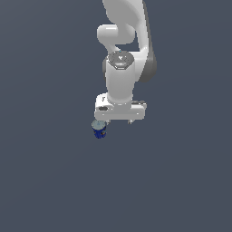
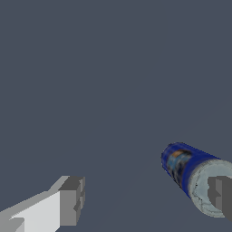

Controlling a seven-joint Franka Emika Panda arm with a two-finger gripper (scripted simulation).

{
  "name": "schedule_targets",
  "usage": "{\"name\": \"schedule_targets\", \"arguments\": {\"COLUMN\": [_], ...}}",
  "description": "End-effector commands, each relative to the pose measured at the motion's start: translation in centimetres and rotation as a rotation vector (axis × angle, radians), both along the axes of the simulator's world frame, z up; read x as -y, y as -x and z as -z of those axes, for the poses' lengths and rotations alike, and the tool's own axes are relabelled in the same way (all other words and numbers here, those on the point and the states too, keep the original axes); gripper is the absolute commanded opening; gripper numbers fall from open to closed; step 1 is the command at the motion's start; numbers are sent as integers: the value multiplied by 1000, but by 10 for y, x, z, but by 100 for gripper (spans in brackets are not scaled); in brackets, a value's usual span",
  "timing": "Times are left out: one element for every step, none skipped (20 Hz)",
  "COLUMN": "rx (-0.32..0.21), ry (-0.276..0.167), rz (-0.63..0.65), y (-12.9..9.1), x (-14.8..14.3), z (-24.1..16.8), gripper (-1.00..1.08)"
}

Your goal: Pick up the object and move it to a goal position.

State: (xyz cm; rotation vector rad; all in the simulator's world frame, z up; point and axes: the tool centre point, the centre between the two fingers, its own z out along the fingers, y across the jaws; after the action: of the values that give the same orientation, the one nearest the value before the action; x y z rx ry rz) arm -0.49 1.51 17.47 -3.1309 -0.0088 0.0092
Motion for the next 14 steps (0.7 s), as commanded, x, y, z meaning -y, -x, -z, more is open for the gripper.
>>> {"name": "schedule_targets", "arguments": {"rx": [0, 0, 0, 0, 0, 0, 0, -1, -1, -1, -1, -1, -1, -1], "ry": [0, 0, -1, -2, -3, -5, -6, -8, -9, -9, -10, -10, -9, -9], "rz": [0, 1, 3, 7, 13, 19, 27, 32, 36, 39, 39, 39, 38, 39], "y": [0, 0, 0, 1, 1, 2, 3, 3, 4, 4, 5, 5, 4, 4], "x": [0, 0, 1, 1, 2, 4, 5, 7, 8, 8, 9, 9, 9, 8], "z": [0, 0, -1, -2, -4, -6, -9, -11, -12, -13, -13, -13, -13, -13], "gripper": [100, 100, 100, 100, 100, 100, 100, 100, 100, 100, 100, 100, 100, 100]}}
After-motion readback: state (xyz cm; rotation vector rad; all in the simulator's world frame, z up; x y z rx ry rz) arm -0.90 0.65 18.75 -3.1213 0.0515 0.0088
